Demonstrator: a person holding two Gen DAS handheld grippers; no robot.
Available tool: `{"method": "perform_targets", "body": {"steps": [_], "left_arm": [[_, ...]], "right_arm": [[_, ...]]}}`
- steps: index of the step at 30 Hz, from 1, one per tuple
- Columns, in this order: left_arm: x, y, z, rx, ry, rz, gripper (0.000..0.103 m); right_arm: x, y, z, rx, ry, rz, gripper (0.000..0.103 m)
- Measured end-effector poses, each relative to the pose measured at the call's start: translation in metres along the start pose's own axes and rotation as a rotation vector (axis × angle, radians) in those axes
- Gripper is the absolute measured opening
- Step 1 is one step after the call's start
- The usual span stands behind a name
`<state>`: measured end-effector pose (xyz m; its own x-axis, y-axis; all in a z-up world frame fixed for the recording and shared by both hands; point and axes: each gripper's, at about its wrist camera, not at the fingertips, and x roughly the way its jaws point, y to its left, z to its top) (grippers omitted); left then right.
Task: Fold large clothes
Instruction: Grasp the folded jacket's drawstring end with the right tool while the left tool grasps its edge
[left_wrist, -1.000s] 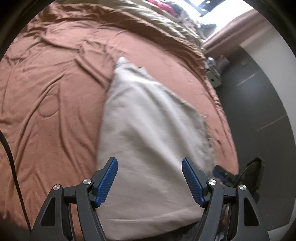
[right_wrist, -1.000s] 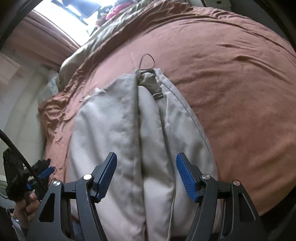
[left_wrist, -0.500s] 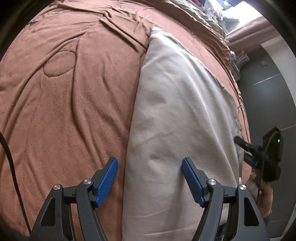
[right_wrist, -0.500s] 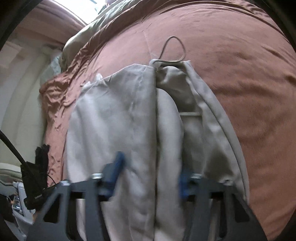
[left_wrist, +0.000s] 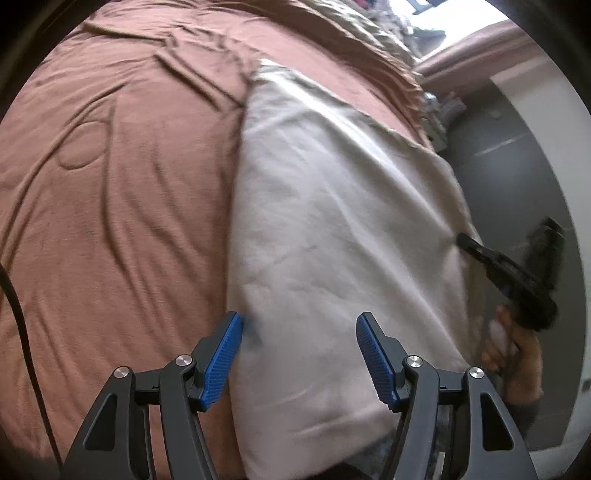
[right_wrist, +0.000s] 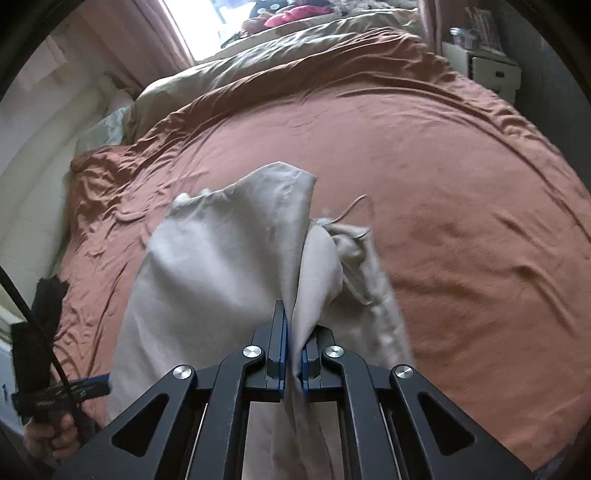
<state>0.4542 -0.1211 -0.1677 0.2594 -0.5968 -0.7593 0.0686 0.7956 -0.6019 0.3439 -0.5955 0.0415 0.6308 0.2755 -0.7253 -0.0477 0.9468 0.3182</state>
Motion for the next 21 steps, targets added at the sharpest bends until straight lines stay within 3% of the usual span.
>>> {"method": "perform_targets", "body": {"steps": [2,8,10,13,14,15,16,21], "left_arm": [[-0.001,-0.006,-0.002,0.014,0.008,-0.028,0.066],[0.009,-0.009,0.003,0.021,0.006,0.016,0.066],[0.013,-0.003,0.001,0.013,0.024,0.025,0.066],[0.019,-0.001,0.001,0.013,0.036,0.040,0.066],[0.020,0.000,0.002,0.014,0.033,0.045,0.066],[0.021,0.001,0.005,0.012,0.029,0.046,0.066],[0.022,0.002,0.007,0.008,0.023,0.047,0.066],[0.025,0.002,0.025,-0.012,0.007,0.049,0.066]], "right_arm": [[0.004,-0.004,-0.005,0.019,0.006,-0.009,0.002],[0.041,-0.001,-0.018,0.109,0.067,-0.021,0.003],[0.044,-0.003,-0.021,0.143,0.069,-0.010,0.008],[0.035,-0.008,-0.020,0.155,0.081,-0.011,0.029],[0.028,-0.008,-0.019,0.146,0.076,-0.015,0.043],[0.020,-0.006,-0.018,0.137,0.062,-0.022,0.066],[0.015,-0.009,-0.018,0.133,0.052,-0.025,0.074],[0.009,-0.028,-0.021,0.164,0.060,0.058,0.076]]}}
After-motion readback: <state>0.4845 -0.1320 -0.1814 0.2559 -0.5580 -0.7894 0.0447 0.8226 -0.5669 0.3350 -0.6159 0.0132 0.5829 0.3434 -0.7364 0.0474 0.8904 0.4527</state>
